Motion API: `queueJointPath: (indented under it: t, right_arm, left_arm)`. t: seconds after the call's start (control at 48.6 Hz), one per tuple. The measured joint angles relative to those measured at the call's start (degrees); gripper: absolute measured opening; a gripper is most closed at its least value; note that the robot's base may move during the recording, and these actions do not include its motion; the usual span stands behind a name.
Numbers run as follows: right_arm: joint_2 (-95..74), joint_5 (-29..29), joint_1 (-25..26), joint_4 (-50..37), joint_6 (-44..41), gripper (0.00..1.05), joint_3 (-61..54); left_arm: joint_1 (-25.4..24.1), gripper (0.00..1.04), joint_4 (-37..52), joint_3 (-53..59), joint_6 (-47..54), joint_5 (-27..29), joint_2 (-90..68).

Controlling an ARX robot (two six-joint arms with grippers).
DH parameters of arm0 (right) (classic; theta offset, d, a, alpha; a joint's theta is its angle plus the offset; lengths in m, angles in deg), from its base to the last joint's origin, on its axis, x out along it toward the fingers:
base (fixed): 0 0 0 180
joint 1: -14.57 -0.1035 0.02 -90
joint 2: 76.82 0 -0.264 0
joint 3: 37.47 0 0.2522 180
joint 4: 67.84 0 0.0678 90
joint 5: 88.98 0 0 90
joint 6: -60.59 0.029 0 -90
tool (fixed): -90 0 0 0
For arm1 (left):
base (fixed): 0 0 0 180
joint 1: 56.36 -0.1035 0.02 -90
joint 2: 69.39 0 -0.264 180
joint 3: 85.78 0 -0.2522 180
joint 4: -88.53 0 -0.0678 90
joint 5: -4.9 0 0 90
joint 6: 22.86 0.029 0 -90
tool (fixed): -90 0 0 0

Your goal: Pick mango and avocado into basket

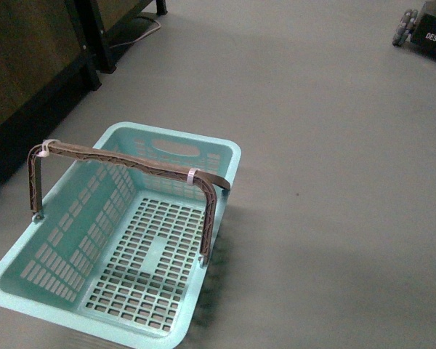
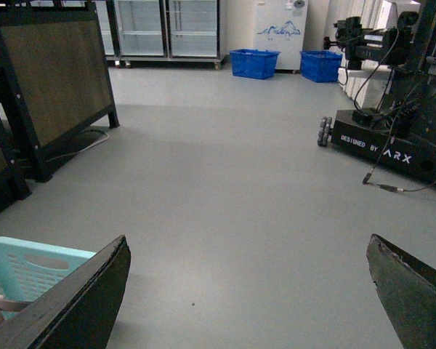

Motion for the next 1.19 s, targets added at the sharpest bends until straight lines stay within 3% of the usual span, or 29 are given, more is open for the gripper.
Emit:
queueJointPath:
  t: [0.267, 0.473, 0.535, 0.596, 0.658, 0.823, 0.946, 1.193]
  right_arm:
    - [0.0, 0.0, 0.0, 0.0, 0.0, 0.97, 0.0]
    - [0.0, 0.0, 0.0, 0.0, 0.0, 0.97, 0.0]
    - [0.0, 0.0, 0.0, 0.0, 0.0, 0.97, 0.0]
    - [0.0, 0.0, 0.0, 0.0, 0.0, 0.97, 0.0]
    - [0.0, 0.0, 0.0, 0.0, 0.0, 0.97, 0.0]
    - [0.0, 0.0, 0.0, 0.0, 0.0, 0.97, 0.0]
    - [0.0, 0.0, 0.0, 0.0, 0.0, 0.97, 0.0]
    - [0.0, 0.0, 0.0, 0.0, 0.0, 0.97, 0.0]
  left_arm:
    - [0.0, 0.5, 0.0, 0.0, 0.0, 0.0, 0.0]
    - [0.3, 0.99, -0.5, -0.1, -0.4, 0.8, -0.3]
    - [3.1, 0.97, -9.0, -3.1, -7.4, 8.1, -6.8]
    - [3.7, 0.98, -8.6, -3.8, -17.0, 6.9, -15.7]
    - [1.4, 0.97, -2.9, -5.4, -30.1, 1.8, -27.0]
    - [2.5, 0.97, 23.7, -12.2, -53.9, 0.3, -62.9]
    - [5.8, 0.97, 38.5, -20.7, -61.2, 0.1, -90.1]
    - [9.7, 0.97, 46.5, -31.9, -68.3, -0.1, -112.5]
